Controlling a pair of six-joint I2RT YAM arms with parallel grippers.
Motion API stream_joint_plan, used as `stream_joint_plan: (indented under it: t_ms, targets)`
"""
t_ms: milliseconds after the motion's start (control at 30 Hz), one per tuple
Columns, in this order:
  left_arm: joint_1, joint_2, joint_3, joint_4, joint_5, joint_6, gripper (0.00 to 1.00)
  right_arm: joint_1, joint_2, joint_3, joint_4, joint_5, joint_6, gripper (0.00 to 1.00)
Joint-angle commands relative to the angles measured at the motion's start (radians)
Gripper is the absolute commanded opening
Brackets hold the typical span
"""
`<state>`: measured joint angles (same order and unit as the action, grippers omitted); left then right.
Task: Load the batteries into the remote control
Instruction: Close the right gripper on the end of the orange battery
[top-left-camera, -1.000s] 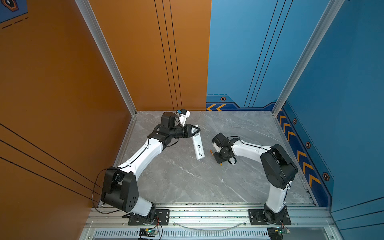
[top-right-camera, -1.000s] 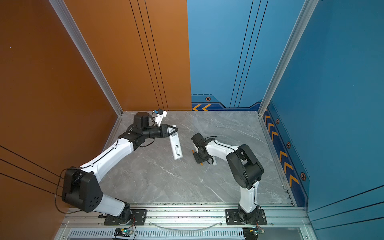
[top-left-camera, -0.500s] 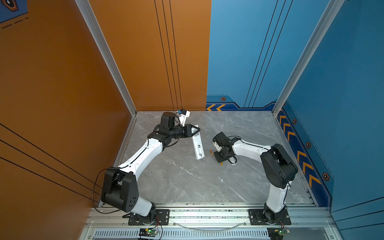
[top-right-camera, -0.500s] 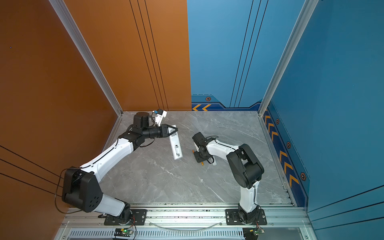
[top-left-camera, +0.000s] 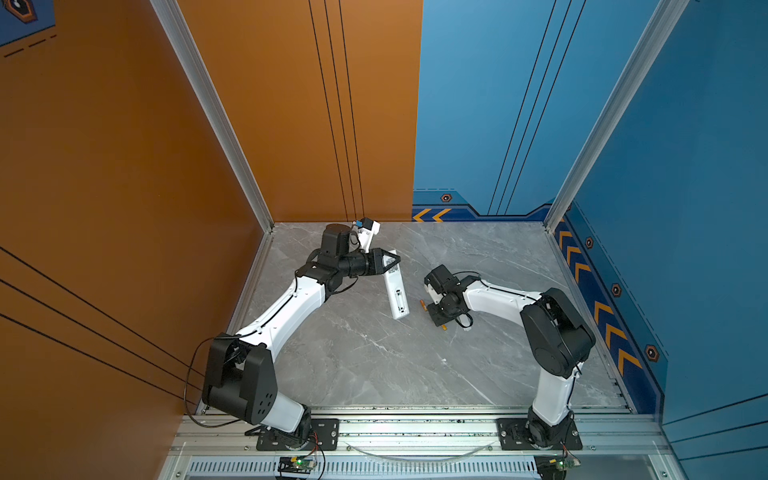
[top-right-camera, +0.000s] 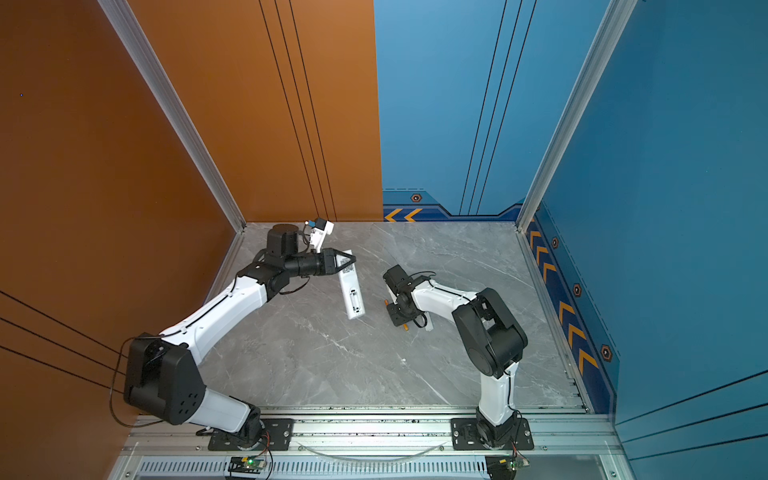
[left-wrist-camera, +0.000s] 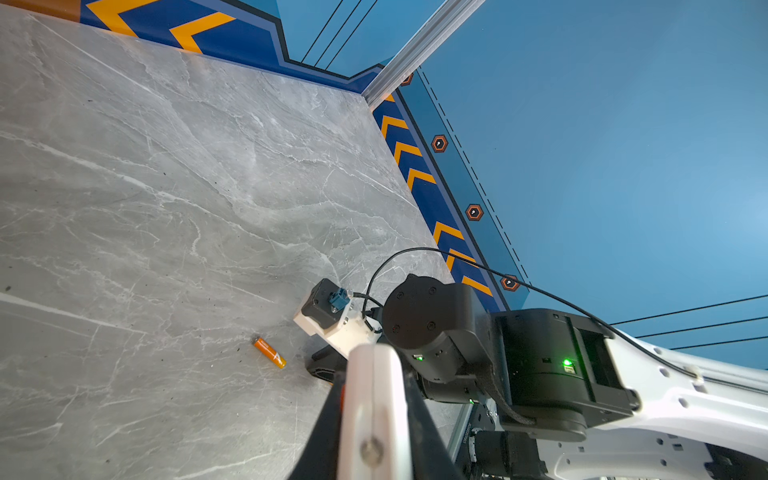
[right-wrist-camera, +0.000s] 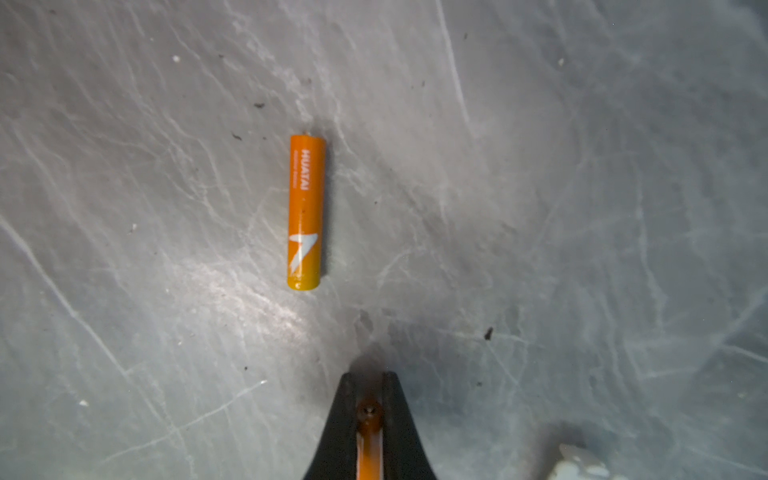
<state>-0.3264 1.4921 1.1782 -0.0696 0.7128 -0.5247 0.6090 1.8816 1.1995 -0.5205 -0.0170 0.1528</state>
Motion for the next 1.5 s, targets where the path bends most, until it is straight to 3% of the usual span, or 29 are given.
stream_joint_plan:
  t_ms: [0, 700, 1467]
  targets:
    - [0.010, -0.017, -0.011, 0.028, 0.017, 0.000, 0.00, 0.006, 0.010, -0.019, -0.058, 0.032, -0.021, 0.10]
    - [0.012, -0.032, -0.014, 0.026, 0.010, 0.014, 0.00, -0.013, -0.010, -0.034, -0.113, 0.002, -0.027, 0.18]
    - [0.010, -0.036, -0.017, 0.026, 0.009, 0.018, 0.00, -0.036, -0.032, -0.062, -0.106, -0.044, -0.008, 0.02]
